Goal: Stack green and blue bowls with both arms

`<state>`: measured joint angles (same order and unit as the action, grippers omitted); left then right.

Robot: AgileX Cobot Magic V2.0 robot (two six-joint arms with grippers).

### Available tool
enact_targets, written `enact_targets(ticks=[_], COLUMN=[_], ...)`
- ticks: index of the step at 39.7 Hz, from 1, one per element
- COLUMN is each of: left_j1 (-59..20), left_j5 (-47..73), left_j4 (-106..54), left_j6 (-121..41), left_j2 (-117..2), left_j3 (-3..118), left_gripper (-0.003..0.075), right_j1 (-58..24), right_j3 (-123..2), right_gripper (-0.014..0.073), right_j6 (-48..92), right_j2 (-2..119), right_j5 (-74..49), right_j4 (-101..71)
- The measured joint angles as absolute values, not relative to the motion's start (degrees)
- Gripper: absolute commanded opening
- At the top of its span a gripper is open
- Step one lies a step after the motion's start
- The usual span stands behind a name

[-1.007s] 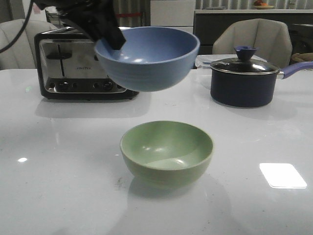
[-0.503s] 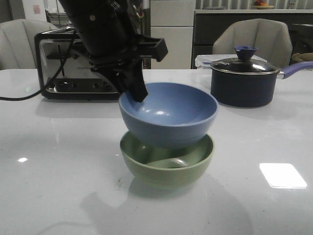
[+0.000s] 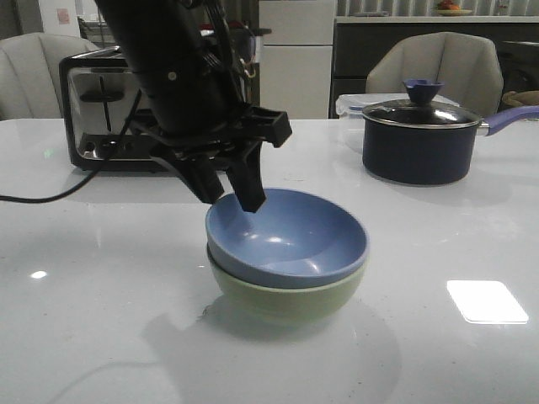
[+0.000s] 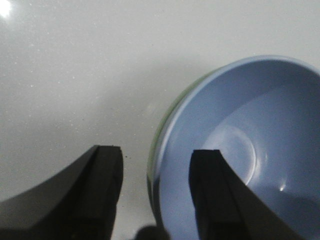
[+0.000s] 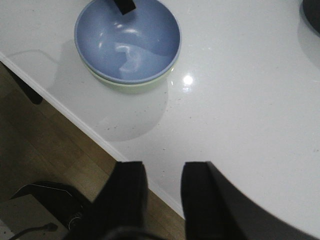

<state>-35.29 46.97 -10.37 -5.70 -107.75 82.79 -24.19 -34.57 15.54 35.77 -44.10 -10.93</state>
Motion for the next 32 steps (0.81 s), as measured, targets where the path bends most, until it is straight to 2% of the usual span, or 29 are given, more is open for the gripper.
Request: enact_targets(ticks=[9,32], left_j1=[-35.3,-35.3], left_j5=[47.7,45.5], left_j4=[-6.3,0.3], left_j6=[-5.7,-5.7], left_j2=[-95.9,-56.0], left_j3=[79.7,52.6], left_gripper=[0.036,0.036], right_j1=[-24.2,-24.2], right_j3=[-34.6,-34.6], right_gripper=[0.0329,0.0329], right_j6=[15.5,15.5], right_j2=[35.8,35.8], right_j5=[-44.1,-44.1], right_j4=[-10.9,-10.9])
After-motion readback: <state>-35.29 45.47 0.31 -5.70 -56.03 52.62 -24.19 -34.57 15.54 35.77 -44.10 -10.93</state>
